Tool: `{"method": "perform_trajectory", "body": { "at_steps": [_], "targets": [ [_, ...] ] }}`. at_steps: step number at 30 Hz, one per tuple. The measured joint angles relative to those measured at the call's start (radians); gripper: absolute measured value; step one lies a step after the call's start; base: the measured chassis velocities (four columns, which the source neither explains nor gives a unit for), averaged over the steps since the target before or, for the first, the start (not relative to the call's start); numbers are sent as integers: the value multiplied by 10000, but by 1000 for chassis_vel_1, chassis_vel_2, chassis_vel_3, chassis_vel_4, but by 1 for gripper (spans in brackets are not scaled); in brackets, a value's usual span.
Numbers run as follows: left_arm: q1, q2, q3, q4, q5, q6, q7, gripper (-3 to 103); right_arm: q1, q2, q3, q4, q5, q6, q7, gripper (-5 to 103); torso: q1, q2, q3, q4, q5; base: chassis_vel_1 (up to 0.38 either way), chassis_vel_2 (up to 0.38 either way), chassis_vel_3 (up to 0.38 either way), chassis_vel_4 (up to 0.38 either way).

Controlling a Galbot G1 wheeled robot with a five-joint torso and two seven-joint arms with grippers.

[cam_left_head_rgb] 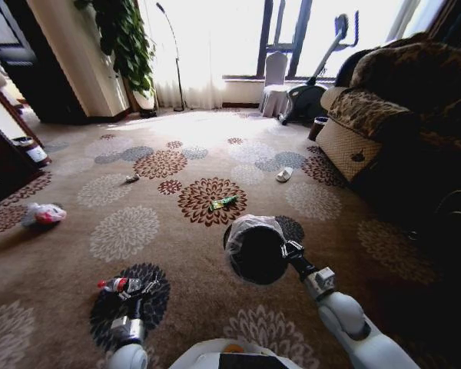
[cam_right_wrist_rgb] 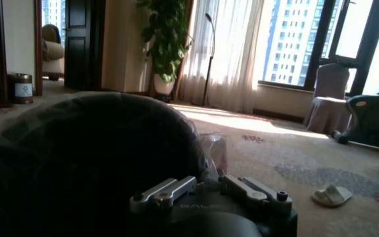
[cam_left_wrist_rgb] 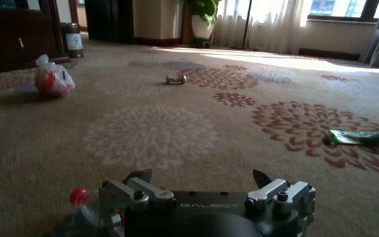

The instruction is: Pick up the trash from the ground and place it into the trash bin.

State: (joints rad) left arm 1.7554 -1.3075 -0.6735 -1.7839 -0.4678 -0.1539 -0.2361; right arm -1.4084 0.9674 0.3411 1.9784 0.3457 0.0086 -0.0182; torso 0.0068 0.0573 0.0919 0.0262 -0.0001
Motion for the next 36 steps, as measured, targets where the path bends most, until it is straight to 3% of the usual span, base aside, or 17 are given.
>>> {"method": "perform_trajectory", "body": {
  "at_steps": [2, 3, 6, 8, 11, 13, 15, 16, 18, 20, 27, 36],
  "targets": [
    [-170, 250, -448, 240, -272, 578, -57, 100, 18, 160, -26, 23, 417, -140, 3, 0, 0, 0, 0, -5, 0, 0, 0, 0, 0],
    [-170, 250, -448, 240, -272, 578, -57, 100, 18, 160, -26, 23, 417, -140, 3, 0, 0, 0, 0, -5, 0, 0, 0, 0, 0],
    [-488, 317, -767, 90, -1539, 1787, -359, 100, 120, 255, -55, 26, 678, 255, 1, 0, 0, 0, 0, -2, -1, 0, 0, 0, 0],
    [-577, 305, -849, 18, -1891, 2068, -468, 103, 133, 254, -32, 49, 703, 296, 2, 0, 0, 0, 0, -2, -3, 0, 0, 0, 0],
    [-1036, 235, -1382, -403, -4122, 3568, -1337, 96, 43, 186, 145, 295, 880, 143, 1, 0, 0, 0, 0, -6, 0, 0, 0, 0, 0],
    [-1103, 235, -1468, -460, -4502, 3742, -1493, 96, 29, 172, 167, 322, 907, 119, 2, 0, 0, 0, 0, -7, -1, 0, 0, 0, 0],
    [-1415, 263, -1813, -557, -6018, 4335, -2209, 98, 35, 161, 191, 355, 979, 42, 3, 0, 0, 0, 0, -6, 1, 0, 0, 0, 0],
    [-1415, 263, -1813, -557, -6018, 4335, -2209, 98, 35, 161, 191, 355, 979, 42, 3, 0, 0, 0, 0, -6, 1, 0, 0, 0, 0],
    [-1815, 324, -2141, -477, -7501, 4783, -2958, 100, 103, 161, 187, 367, 1082, -75, 3, 0, 0, 0, 0, -3, 2, 0, 0, 0, 0],
    [-2119, 390, -2334, -271, -8318, 5049, -3520, 100, 133, 116, 176, 433, 1216, -208, 1, 0, 0, 0, 0, -4, 1, 0, 0, 0, 0],
    [-2713, 597, -2311, 627, -8992, 4877, -4061, 100, 270, 74, 161, 404, 1291, -266, 2, 0, -1, 1, -1, -2, -2, 0, 0, 0, 0],
    [-3756, 797, -2233, 1725, -10643, 5643, -4667, 100, 182, 154, 230, 377, 1221, -183, -1, 0, -2, 0, 0, -6, 1, -135, 132, 127, -140]
  ]
}}
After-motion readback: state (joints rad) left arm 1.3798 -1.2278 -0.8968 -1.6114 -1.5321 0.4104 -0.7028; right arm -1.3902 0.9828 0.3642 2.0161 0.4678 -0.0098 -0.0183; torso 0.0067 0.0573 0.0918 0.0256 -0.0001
